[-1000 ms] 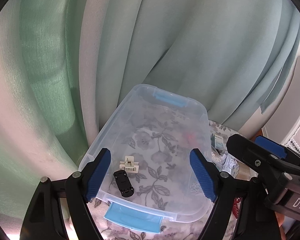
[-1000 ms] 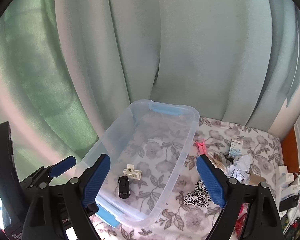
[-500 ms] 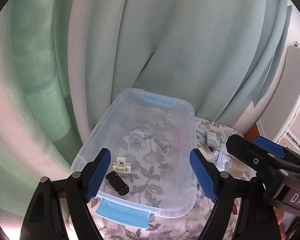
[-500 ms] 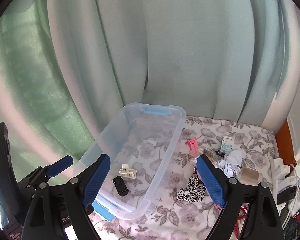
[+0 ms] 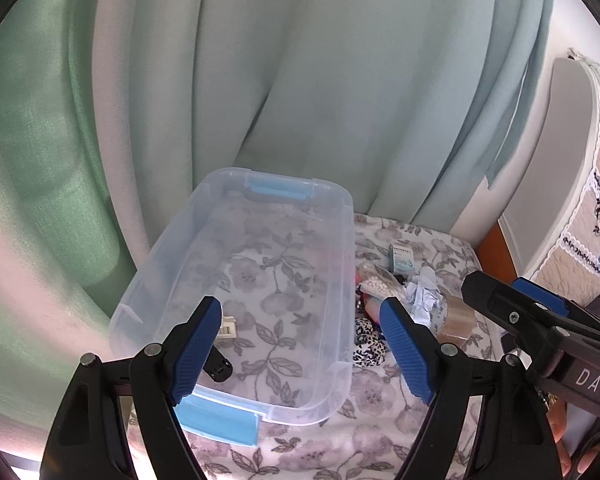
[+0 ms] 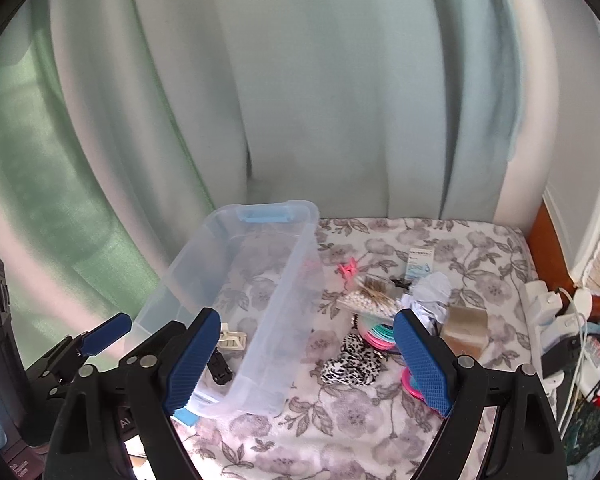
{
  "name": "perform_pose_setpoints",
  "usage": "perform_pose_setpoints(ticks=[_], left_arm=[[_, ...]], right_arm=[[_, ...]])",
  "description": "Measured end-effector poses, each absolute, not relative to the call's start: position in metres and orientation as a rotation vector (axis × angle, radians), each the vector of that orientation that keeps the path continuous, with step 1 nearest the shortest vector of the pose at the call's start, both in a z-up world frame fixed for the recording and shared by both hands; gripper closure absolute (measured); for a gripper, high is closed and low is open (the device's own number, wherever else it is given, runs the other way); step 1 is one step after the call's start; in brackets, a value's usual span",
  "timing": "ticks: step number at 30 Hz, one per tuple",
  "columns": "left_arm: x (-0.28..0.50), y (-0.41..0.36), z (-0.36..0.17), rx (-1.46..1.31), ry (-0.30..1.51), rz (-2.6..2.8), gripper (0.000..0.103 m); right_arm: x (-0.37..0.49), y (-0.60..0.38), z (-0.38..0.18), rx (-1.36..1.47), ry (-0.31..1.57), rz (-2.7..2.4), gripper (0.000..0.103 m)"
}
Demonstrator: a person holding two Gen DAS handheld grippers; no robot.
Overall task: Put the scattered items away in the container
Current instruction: 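Withdraw both tools from the box back toward the scattered items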
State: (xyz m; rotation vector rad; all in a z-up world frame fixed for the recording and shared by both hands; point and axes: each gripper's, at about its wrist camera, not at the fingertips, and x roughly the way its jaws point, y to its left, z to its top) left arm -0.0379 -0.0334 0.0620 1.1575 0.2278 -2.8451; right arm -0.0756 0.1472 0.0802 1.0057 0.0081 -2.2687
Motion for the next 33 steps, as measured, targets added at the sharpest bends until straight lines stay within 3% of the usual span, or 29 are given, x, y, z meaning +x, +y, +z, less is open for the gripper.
perform_pose_setpoints(ticks=[20, 33], left_arm=[[-0.043, 0.047, 0.033, 1.321, 0.178, -3.021, 0.021], [-0.04, 0.08, -0.008, 1.493, 0.113, -3.004, 0.021]], right_arm=[[-0.098, 0.255, 0.037, 1.201, -0.164, -2.392, 0.013], [-0.096, 0.309, -0.029, 1.413, -0.166, -2.417, 0.013]])
